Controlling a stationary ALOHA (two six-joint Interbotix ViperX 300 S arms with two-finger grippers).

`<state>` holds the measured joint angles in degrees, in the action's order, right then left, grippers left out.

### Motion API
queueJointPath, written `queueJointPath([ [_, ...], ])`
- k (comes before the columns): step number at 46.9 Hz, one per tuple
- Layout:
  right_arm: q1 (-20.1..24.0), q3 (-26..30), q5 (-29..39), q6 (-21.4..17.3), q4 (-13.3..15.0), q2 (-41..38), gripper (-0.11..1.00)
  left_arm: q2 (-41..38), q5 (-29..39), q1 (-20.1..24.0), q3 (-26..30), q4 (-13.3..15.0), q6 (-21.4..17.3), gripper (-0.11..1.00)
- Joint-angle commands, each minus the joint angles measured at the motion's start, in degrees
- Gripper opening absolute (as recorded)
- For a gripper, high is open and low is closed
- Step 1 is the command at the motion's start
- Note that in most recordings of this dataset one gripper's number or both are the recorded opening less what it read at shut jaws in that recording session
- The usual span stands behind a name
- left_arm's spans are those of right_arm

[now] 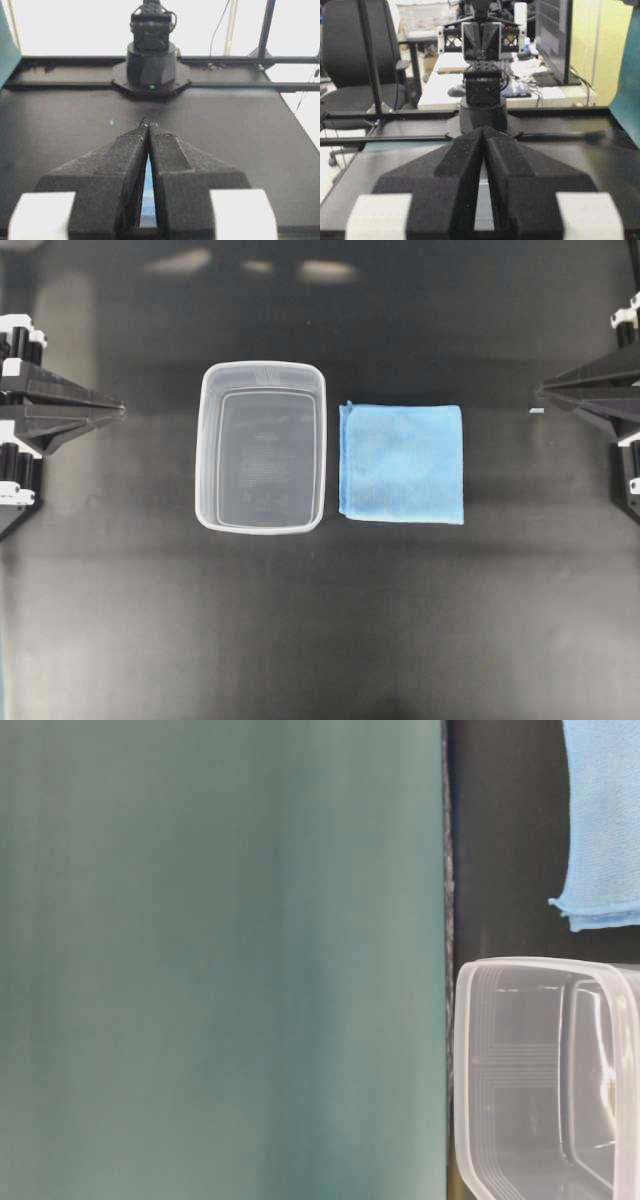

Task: Place the blue towel into the container with the left arm.
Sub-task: 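Move the left gripper over the container toward the blue towel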

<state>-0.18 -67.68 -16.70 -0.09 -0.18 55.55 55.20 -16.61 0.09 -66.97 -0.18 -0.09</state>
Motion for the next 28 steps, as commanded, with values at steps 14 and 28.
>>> queueJointPath([
  [14, 0.4, 0.0, 8.8, -3.7, -0.5, 2.8, 0.00, -16.3, 22.4, 0.2, 21.3, -2.3, 2.9, 0.00],
  [28, 0.3, -0.4, 25.6, -4.9, -0.5, 10.9, 0.00, -32.8, 35.0, 2.3, 35.6, -2.4, 3.0, 0.00],
])
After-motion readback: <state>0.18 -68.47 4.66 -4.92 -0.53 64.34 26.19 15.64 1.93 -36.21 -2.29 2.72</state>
